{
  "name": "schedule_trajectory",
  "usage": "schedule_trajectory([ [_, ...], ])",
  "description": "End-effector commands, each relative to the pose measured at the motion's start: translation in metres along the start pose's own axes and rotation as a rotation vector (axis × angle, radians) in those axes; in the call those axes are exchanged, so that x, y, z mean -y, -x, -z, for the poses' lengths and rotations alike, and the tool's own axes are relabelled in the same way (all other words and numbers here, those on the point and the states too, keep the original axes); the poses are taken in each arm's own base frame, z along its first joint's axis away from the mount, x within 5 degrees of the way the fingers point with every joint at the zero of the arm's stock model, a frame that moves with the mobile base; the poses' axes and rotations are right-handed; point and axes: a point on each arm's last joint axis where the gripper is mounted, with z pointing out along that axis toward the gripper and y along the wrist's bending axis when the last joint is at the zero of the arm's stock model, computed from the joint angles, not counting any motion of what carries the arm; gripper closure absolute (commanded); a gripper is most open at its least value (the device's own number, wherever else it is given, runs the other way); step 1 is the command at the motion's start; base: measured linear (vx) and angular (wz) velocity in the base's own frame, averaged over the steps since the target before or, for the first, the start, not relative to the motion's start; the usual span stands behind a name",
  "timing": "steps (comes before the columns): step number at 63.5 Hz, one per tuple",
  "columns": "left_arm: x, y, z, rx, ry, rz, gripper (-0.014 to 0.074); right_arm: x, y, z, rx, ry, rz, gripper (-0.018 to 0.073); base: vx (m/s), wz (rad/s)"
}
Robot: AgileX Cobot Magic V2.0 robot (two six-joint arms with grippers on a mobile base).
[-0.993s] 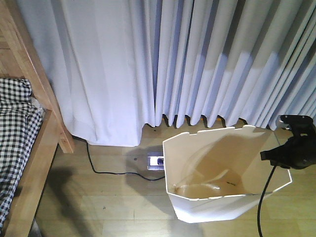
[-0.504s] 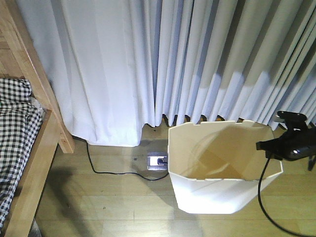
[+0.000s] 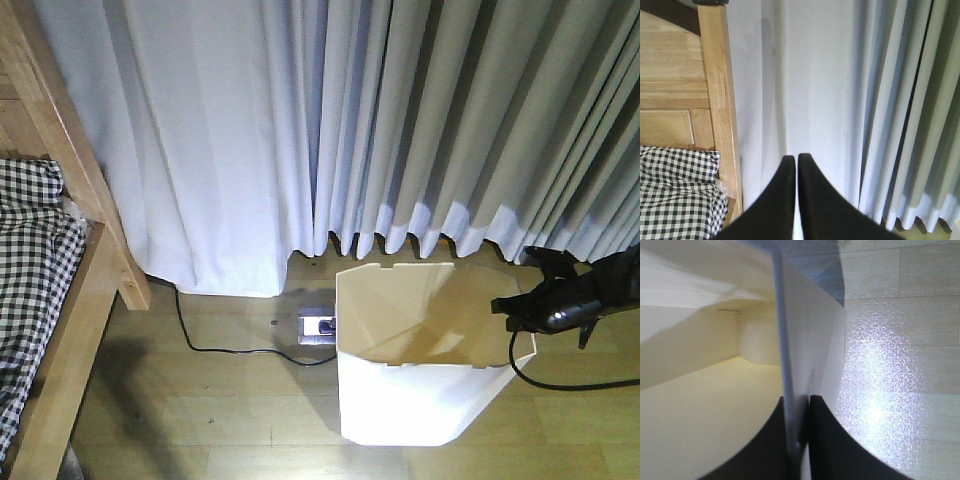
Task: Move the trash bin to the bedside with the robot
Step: 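Lower the bin to the floor beside the bed with the right gripper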
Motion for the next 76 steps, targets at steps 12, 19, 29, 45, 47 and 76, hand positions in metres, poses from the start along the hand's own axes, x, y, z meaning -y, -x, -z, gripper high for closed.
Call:
schedule_trajectory([
  [12, 0.0, -0.002, -0.001, 0.053, -0.007, 0.018, 0.0602, -0.006, 0.027, -0.024, 0.062, 0.205, -0.073, 0.0562, 0.0, 0.0],
  [19, 0.0, -0.002, -0.001, 0.053, -0.007, 0.018, 0.0602, -0.005, 0.027, -0.042, 0.067, 0.245, -0.11, 0.0562, 0.0, 0.0],
  [29, 0.0, -0.002, -0.001, 0.053, -0.007, 0.018, 0.0602, -0.018, 0.03, -0.067, 0.065, 0.26, -0.06, 0.0562, 0.0, 0.0],
  [45, 0.0, -0.002, -0.001, 0.053, -0.007, 0.018, 0.0602, -0.038, 0.035, -0.102, 0.064, 0.275, 0.022, 0.0562, 0.0, 0.0],
  [47, 0.0, -0.002, -0.001, 0.053, -0.007, 0.018, 0.0602, -0.038, 0.035, -0.106, 0.066, 0.269, 0.026, 0.0562, 0.0, 0.0],
  [76, 0.0, -0.002, -0.001, 0.053, -0.007, 0.018, 0.0602, -0.038, 0.015, -0.145, 0.04, 0.223, 0.045, 0.0541, 0.0, 0.0],
])
